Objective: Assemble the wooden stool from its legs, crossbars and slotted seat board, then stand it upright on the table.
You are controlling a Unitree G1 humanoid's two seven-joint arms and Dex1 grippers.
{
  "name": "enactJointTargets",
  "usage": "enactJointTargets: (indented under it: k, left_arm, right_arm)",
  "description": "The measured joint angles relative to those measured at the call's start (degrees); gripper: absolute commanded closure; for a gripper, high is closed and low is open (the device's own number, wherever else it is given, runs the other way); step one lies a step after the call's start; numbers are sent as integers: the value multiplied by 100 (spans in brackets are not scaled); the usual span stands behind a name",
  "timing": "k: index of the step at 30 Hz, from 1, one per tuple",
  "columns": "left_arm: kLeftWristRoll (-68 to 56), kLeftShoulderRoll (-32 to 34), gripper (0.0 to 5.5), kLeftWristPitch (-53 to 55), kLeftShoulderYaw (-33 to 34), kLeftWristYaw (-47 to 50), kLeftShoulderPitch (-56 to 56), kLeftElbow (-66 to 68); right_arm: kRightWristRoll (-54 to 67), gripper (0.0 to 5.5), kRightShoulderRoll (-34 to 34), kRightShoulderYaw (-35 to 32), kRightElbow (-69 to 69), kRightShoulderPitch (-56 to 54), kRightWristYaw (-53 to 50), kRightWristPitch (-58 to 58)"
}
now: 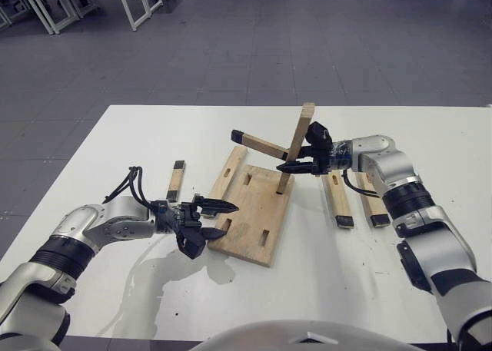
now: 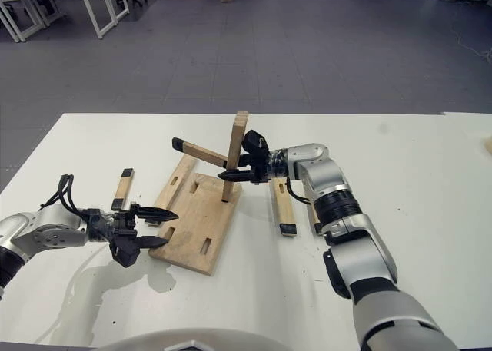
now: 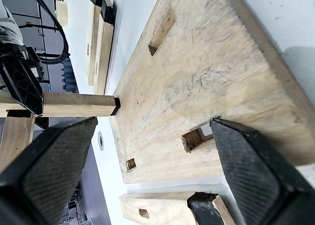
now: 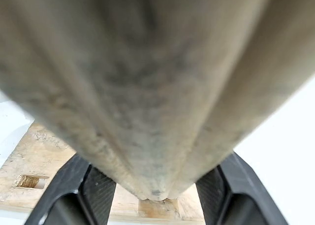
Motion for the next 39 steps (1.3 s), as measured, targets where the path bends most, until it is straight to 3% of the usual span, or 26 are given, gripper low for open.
enactJointTargets:
  k: [6,13,16,22,27,37,39]
  left_arm:
    - [-3,-52,122,56,1,-7,-11,3]
    - [-349,-186,122,685,44,-228,71,-265]
    - [-614,-186,122,1022,64,-498,163,-461]
    - [-3194,-552,122,3866,17,-1938,760,-2088]
    - [-4434,-754,122,5890,363,-2379,517,-3419]
    - [-4022,-1361,122,6656,460,-2262,995,-3967]
    - [-3950,-1377,122,6651,496,-2266,1087,-3962]
  right_arm:
    - [-21,348,-69,-47,-90,205,-18,-143]
    - [244,348,-14,-281,1324,-204,121,-515]
    - [244,347,-15,-271,1311,-150,132,-709]
    - [226,347,-132,-197,495,235,-29,-742]
    - [220,347,-178,-127,377,242,-53,-715]
    - [198,347,-313,-168,-72,196,43,11]
    - [211,295,-351,-246,-114,192,99,261]
